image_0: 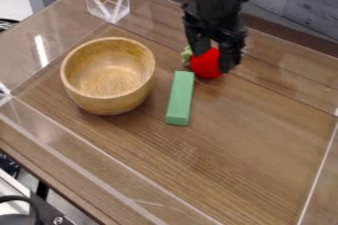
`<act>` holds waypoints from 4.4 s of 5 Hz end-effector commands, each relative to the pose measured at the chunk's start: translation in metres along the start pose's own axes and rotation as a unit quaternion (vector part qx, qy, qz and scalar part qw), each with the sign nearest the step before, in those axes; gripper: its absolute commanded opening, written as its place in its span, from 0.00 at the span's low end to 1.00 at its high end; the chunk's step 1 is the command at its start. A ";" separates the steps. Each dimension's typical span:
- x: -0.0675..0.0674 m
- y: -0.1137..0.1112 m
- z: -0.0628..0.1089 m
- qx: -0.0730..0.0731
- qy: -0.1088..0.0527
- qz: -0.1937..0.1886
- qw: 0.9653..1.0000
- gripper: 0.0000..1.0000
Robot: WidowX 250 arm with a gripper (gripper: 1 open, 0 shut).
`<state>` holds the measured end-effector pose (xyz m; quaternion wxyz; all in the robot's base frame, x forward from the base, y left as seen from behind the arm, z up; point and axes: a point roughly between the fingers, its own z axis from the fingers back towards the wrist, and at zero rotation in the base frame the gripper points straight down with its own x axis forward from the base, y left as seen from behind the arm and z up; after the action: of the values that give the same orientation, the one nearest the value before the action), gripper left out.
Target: Move the red fruit to the left
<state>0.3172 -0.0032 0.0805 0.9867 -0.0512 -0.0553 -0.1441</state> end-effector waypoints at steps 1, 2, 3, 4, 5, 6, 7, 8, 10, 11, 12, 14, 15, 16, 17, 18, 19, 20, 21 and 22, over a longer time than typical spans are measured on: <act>0.021 0.016 0.001 0.012 -0.024 -0.038 0.999 1.00; 0.030 0.027 -0.014 0.011 -0.020 -0.061 0.998 1.00; 0.035 0.019 -0.027 0.012 -0.017 -0.073 0.997 1.00; 0.040 0.008 -0.037 0.014 -0.019 -0.085 0.996 1.00; 0.044 0.003 -0.045 0.014 -0.020 -0.087 0.996 1.00; 0.044 0.004 -0.044 0.018 -0.021 -0.071 0.997 0.00; 0.042 0.007 -0.042 0.022 -0.022 -0.054 0.998 0.00; 0.044 0.013 -0.041 0.019 -0.024 -0.067 0.997 0.00; 0.050 0.027 -0.039 0.016 -0.028 -0.067 0.997 0.00; 0.050 0.033 -0.035 0.016 -0.032 -0.054 0.998 0.00; 0.046 0.035 -0.026 0.016 -0.034 -0.045 0.998 0.00; 0.043 0.046 -0.021 0.017 -0.038 -0.026 0.999 0.00; 0.044 0.052 -0.026 0.015 -0.037 -0.019 0.999 1.00; 0.046 0.045 -0.020 0.016 -0.038 -0.017 0.999 0.00; 0.049 0.038 -0.014 0.018 -0.040 -0.016 0.999 0.00; 0.049 0.043 0.012 0.025 -0.060 -0.013 0.998 0.00; 0.049 0.053 0.049 0.039 -0.083 0.009 0.996 0.00; 0.042 0.081 0.079 0.055 -0.095 0.050 0.993 0.00; 0.030 0.124 0.085 0.069 -0.091 0.094 0.989 0.00; 0.019 0.160 0.076 0.079 -0.083 0.124 0.986 0.00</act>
<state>0.3670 0.1516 0.1200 0.9941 -0.0081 -0.1080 -0.0055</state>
